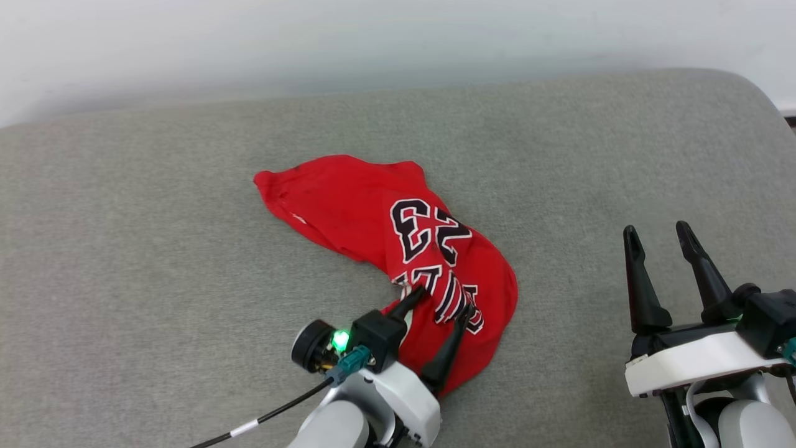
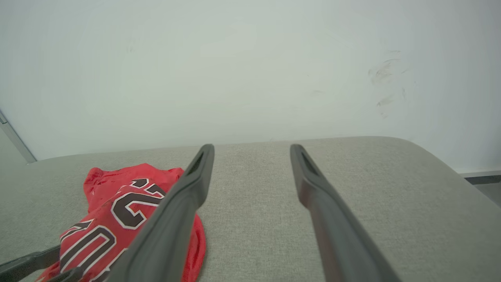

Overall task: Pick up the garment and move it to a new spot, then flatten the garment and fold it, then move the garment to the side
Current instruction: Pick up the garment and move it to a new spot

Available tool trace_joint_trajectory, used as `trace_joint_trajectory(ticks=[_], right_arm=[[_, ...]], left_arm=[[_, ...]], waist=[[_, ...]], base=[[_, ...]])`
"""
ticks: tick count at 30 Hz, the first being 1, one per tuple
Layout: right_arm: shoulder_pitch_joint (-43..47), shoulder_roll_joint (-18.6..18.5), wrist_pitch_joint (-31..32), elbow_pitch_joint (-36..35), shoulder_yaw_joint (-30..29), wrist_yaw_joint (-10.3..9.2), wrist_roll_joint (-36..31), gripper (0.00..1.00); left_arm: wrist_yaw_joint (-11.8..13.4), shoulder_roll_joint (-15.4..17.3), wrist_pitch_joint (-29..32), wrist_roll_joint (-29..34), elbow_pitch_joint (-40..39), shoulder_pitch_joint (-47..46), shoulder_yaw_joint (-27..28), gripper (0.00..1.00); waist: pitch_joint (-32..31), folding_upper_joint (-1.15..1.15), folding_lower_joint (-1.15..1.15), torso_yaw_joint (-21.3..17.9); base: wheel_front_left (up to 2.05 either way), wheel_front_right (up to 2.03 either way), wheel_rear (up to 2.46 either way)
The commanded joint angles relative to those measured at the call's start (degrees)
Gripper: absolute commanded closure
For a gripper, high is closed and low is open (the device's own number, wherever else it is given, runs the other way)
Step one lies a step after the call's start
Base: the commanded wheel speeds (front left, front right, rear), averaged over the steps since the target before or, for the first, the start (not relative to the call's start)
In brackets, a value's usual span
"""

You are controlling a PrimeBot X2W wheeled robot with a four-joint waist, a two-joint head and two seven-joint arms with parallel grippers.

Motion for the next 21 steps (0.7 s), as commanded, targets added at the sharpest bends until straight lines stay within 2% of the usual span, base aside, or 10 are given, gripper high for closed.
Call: trace_joint_trajectory(ticks=[1, 6, 11, 15, 21], right_arm=[[0.2, 0.1, -0.2, 0.1, -0.1, -0.02, -0.5, 0.0], [1.1, 0.1, 0.6, 0.3, -0.8, -0.02, -1.2, 0.0], [2.1, 0.1, 1.3, 0.1, -1.7, -0.02, -1.9, 0.0], [3.2, 0.1, 1.8, 0.2, -2.4, -0.02, -2.2, 0.0], [5.2, 0.1, 2.6, 0.2, -2.7, -0.02, -2.4, 0.0]], left_arm=[[0.3, -0.1, -1.0, 0.3, -1.3, -1.2, 0.1, 0.0], [2.1, 0.0, -2.7, 0.4, -5.9, -1.7, 1.7, 0.0], [5.8, 1.9, -3.2, -0.1, -8.3, -0.4, 6.4, 0.0], [8.8, 4.9, -3.3, -0.7, -9.4, 1.7, 10.8, 0.0], [11.1, 9.8, -3.2, -1.8, -10.5, 6.3, 15.5, 0.0]], waist=[[-1.1, 0.0, 0.01, 1.2], [-3.5, 0.0, 0.01, 3.0], [-5.0, 0.0, 0.01, 4.5], [-6.1, 0.0, 0.01, 5.4], [-8.1, 0.0, 0.01, 5.9]], base=[[0.0, 0.0, 0.0], [0.0, 0.0, 0.0], [0.0, 0.0, 0.0], [0.0, 0.0, 0.0], [0.0, 0.0, 0.0]])
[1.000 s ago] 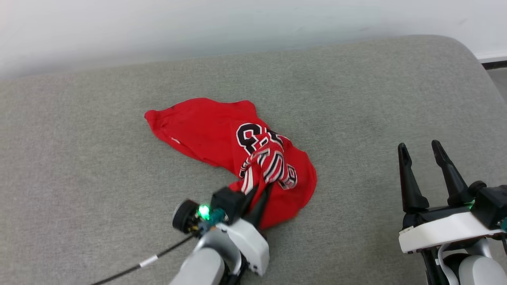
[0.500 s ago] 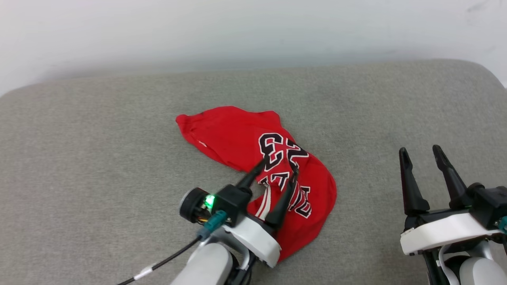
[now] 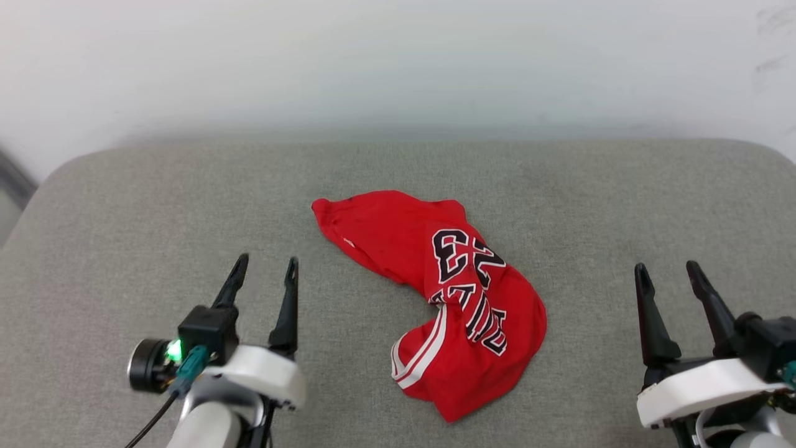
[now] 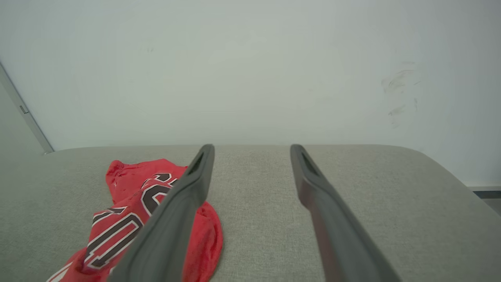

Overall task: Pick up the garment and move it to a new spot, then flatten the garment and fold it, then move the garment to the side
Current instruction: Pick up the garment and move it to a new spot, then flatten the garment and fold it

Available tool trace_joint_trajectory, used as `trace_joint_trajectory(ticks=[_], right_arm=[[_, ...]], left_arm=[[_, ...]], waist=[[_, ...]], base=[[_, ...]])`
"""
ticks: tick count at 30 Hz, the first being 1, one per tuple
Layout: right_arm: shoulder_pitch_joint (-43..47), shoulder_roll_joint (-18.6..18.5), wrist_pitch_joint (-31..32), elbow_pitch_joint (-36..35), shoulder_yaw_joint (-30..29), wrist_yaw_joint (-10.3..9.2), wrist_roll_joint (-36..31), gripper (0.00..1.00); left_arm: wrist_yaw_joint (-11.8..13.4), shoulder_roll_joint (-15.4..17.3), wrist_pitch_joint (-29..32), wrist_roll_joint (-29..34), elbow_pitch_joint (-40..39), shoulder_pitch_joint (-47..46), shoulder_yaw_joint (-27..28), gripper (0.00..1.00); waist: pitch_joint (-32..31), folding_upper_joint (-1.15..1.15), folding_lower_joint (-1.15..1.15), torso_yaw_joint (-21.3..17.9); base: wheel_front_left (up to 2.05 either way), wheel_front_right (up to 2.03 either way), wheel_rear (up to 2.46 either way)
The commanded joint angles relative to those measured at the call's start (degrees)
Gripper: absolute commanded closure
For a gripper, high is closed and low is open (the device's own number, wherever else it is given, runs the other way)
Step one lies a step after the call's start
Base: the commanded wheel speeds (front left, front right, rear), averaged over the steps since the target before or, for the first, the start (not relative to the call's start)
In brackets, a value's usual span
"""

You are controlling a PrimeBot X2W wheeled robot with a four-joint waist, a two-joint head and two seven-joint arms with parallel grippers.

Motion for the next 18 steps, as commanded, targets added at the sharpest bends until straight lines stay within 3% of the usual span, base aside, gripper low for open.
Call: trace_joint_trajectory(ticks=[1, 9, 18], right_arm=[[1.4, 0.1, 0.3, 0.1, 0.0, -0.02, -0.2, 0.0], [3.6, 0.1, 1.7, -0.6, 0.6, -0.02, -0.7, 0.0], [3.9, 0.1, 2.5, -1.7, 1.2, -0.02, -1.2, 0.0]], left_arm=[[0.5, 0.7, 0.2, -0.3, -0.5, 1.9, 0.4, 0.0], [1.9, 3.2, 2.4, -0.8, -4.0, 6.9, 1.2, 0.0], [2.7, 3.3, 3.5, -1.7, -6.2, 8.5, 1.0, 0.0]], waist=[[-1.2, 0.0, 0.0, 0.1], [-2.8, 0.0, 0.0, -0.2], [-2.7, 0.0, 0.0, -0.4]], base=[[0.0, 0.0, 0.0], [0.0, 0.0, 0.0], [0.0, 0.0, 0.0]])
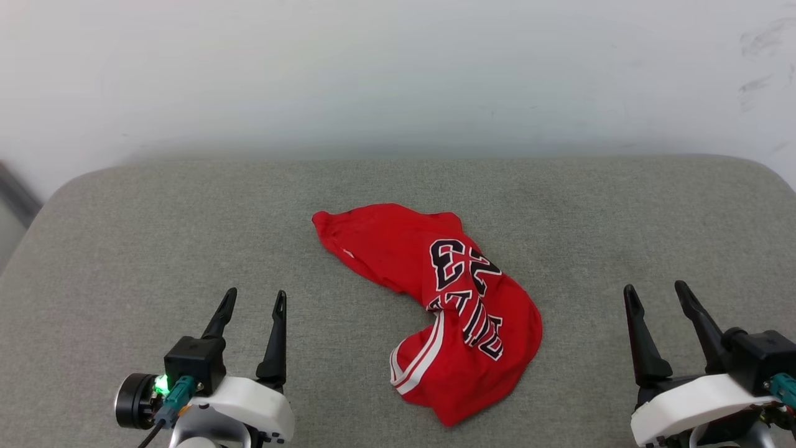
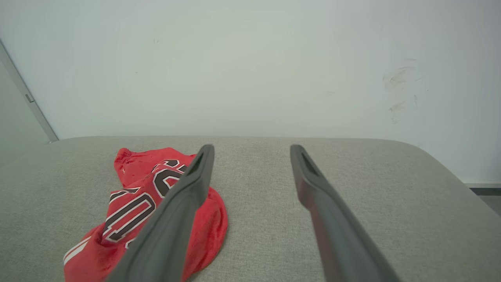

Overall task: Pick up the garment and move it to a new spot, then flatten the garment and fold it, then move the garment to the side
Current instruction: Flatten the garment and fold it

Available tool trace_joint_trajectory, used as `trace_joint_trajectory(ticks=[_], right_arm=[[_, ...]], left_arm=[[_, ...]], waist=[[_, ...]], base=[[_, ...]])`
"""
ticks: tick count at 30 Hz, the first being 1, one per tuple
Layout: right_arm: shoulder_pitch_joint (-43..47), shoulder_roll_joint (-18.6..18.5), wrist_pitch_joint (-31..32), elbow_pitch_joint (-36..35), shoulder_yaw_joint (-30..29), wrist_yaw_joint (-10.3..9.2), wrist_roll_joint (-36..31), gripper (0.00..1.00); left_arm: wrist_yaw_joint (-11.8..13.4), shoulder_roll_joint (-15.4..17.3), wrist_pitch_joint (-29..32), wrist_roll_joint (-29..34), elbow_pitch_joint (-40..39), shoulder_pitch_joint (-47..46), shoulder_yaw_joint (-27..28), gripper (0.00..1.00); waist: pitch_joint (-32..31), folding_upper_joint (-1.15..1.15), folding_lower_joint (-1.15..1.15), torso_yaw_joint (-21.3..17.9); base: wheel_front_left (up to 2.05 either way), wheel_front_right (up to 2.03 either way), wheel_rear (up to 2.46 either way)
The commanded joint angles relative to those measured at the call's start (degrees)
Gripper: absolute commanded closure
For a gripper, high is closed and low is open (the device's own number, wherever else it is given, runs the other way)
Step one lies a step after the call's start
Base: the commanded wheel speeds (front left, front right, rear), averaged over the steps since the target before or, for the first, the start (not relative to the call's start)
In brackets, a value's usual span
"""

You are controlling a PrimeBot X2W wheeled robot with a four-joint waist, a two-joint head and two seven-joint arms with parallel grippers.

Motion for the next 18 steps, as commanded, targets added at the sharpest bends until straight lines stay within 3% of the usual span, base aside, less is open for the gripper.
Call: trace_joint_trajectory(ticks=[1, 10, 18], right_arm=[[0.5, 0.1, 0.1, -0.3, 0.2, -0.02, -0.4, 0.0], [0.1, 0.1, 0.2, -0.6, 0.2, -0.02, -0.1, 0.0], [-1.3, 0.1, 0.6, -1.1, 0.7, -0.02, -0.4, 0.0]], left_arm=[[0.3, 0.3, 0.2, -0.3, -0.3, 0.8, 0.1, 0.0], [0.6, 0.1, 2.7, 0.3, -0.6, -2.7, -1.1, 0.0], [-4.6, -2.1, 13.2, 0.2, 1.1, -12.7, -7.5, 0.0]], waist=[[0.1, 0.0, 0.0, 0.0], [0.6, 0.0, 0.0, 0.5], [3.7, 0.0, 0.0, 1.1]], base=[[0.0, 0.0, 0.0], [0.0, 0.0, 0.0], [0.0, 0.0, 0.0]])
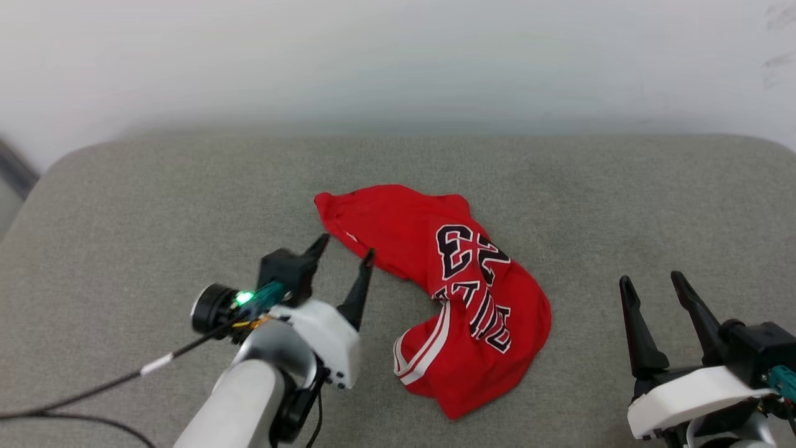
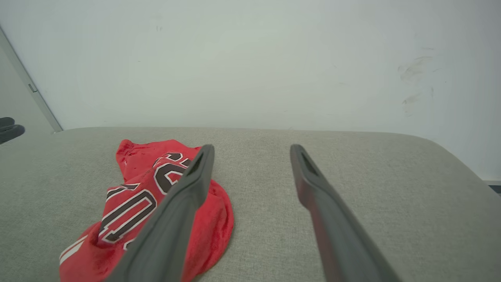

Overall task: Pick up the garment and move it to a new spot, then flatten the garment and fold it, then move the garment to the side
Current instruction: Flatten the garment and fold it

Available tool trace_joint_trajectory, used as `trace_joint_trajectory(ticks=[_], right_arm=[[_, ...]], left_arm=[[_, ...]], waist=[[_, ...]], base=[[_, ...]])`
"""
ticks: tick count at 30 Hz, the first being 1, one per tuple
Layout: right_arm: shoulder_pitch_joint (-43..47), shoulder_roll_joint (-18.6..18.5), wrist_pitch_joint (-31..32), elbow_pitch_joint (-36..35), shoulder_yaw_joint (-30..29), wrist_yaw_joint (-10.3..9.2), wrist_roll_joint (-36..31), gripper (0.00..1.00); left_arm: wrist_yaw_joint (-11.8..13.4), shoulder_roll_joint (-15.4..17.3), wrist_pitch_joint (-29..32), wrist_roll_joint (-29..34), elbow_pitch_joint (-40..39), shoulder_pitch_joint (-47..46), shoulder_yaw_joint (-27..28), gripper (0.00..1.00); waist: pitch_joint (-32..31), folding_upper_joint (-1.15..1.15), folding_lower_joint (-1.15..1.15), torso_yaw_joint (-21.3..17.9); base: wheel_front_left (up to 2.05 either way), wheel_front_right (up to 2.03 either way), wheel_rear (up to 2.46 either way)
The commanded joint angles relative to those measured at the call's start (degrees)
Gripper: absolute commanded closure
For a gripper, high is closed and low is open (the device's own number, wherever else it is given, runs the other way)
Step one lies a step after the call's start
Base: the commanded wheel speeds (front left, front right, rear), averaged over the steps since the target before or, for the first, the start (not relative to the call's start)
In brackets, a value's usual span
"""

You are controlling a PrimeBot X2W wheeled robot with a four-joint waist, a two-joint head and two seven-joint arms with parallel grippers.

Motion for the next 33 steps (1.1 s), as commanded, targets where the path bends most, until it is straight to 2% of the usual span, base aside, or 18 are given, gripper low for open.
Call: trace_joint_trajectory(ticks=[1, 4, 6, 7, 19, 20, 22, 23, 26, 33], right_arm=[[-1.1, 0.1, 0.1, -0.4, 0.2, -0.02, -0.3, 0.0], [-1.8, 0.1, 0.0, -0.3, 0.4, -0.02, -0.3, 0.0], [-2.1, 0.1, -0.1, -0.3, 0.5, -0.03, -0.3, 0.0], [-2.7, 0.1, -0.4, 0.1, 0.7, -0.02, 0.1, 0.0], [-4.8, 0.1, -2.4, 2.3, 1.4, -0.02, 1.5, 0.0], [-4.8, 0.1, -2.5, 2.6, 1.3, -0.02, 1.5, 0.0], [-4.9, 0.1, -2.7, 3.0, 1.3, -0.02, 1.5, 0.0], [-5.0, 0.1, -2.7, 3.1, 1.2, -0.02, 1.6, 0.0], [-4.7, 0.1, -2.9, 3.6, 0.7, -0.02, 1.7, 0.0], [-3.6, 0.0, -2.9, 4.0, -0.3, -0.03, 2.0, 0.0]], left_arm=[[-1.7, -0.5, 3.5, -0.6, 1.4, -2.3, -1.6, 0.0], [-4.5, -1.0, 9.2, -1.1, 3.9, -5.1, -4.5, 0.0], [-5.4, -1.1, 10.9, -1.3, 4.8, -5.8, -5.4, 0.0], [-7.1, -1.1, 15.7, -2.2, 7.6, -6.6, -7.3, 0.0], [-10.0, -1.6, 28.4, -5.7, 19.1, -7.9, -13.4, 0.0], [-10.1, -1.8, 29.4, -6.0, 19.9, -7.8, -14.0, 0.06], [-10.5, -1.8, 30.3, -6.6, 20.8, -7.9, -15.2, 0.93], [-10.6, -1.8, 30.1, -7.0, 20.8, -8.0, -15.6, 1.0], [-9.9, -1.0, 26.4, -6.0, 19.1, -9.3, -14.7, 1.0], [-3.3, 2.6, 16.9, -2.5, 10.4, -10.5, -10.2, 1.0]], waist=[[1.7, 0.0, 0.0, -0.3], [3.3, 0.0, 0.0, -0.9], [3.8, 0.0, 0.0, -1.2], [5.1, 0.0, 0.0, -2.1], [8.8, 0.0, 0.0, -5.4], [8.8, 0.0, 0.0, -5.6], [8.7, 0.0, 0.0, -5.8], [8.6, 0.0, 0.0, -5.9], [7.9, 0.0, 0.0, -5.6], [5.4, 0.0, 0.0, -3.3]], base=[[0.0, 0.0, 0.0], [0.0, 0.0, 0.0], [0.0, 0.0, 0.0], [0.0, 0.0, 0.0], [0.0, 0.0, 0.0], [0.0, 0.0, 0.0], [0.0, 0.0, 0.0], [0.0, 0.0, 0.0], [0.0, 0.0, 0.0], [0.0, 0.0, 0.0]])
